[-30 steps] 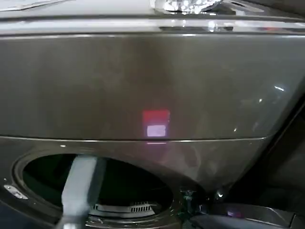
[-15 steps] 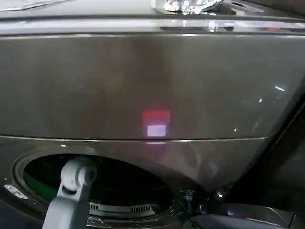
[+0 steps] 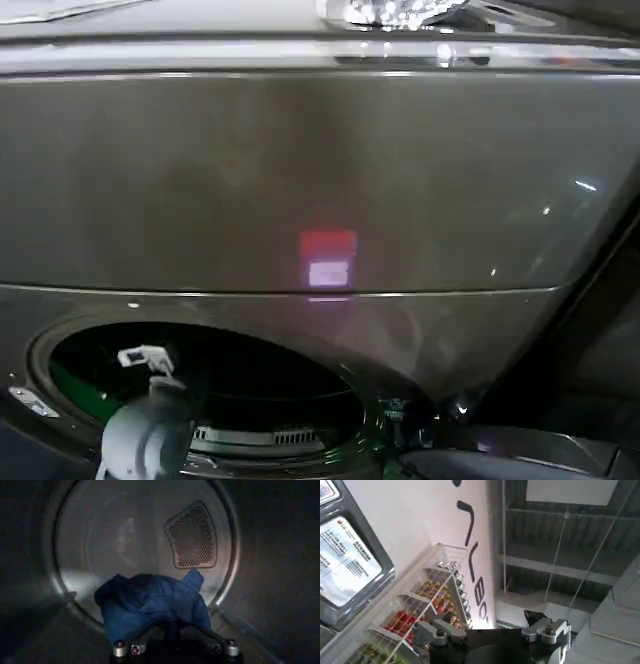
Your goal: Grasp the clothes from the dryer.
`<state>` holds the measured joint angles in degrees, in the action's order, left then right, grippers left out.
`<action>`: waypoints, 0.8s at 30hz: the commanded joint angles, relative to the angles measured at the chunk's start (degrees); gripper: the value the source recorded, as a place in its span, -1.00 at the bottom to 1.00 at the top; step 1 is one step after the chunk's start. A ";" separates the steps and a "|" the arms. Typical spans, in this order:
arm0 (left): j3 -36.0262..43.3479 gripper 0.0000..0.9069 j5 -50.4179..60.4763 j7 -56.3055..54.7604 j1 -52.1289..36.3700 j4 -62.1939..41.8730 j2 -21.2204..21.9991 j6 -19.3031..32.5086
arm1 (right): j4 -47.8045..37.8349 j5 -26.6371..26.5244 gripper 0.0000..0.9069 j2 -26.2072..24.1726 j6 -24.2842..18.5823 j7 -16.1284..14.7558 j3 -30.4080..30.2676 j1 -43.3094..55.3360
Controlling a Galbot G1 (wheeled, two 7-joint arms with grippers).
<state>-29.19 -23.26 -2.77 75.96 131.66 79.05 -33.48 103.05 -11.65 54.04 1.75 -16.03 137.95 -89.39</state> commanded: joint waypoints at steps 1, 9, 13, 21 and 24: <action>0.26 -1.00 2.26 0.53 3.87 2.49 0.26 1.51 | 0.31 -0.15 1.00 0.12 0.01 -0.13 -0.05 0.08; 1.13 -1.00 3.67 1.03 4.89 2.65 0.01 2.34 | 0.33 -1.61 1.00 -0.09 0.70 1.48 -0.07 0.18; 1.22 -1.00 3.81 0.99 4.91 2.58 0.14 2.47 | 0.43 -1.30 1.00 0.03 1.36 1.40 -0.15 0.16; 1.25 -1.00 4.66 1.19 4.70 1.81 0.60 2.87 | 0.75 -0.82 1.00 -0.02 1.76 1.09 -0.56 0.66; 1.32 -1.00 4.71 1.19 4.64 1.88 0.71 2.83 | 0.95 -0.77 1.00 0.02 1.78 0.76 -0.89 1.00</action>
<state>-27.98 -19.15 -1.69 80.30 133.60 79.65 -30.89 103.82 -12.37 54.03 3.25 -15.21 137.28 -88.65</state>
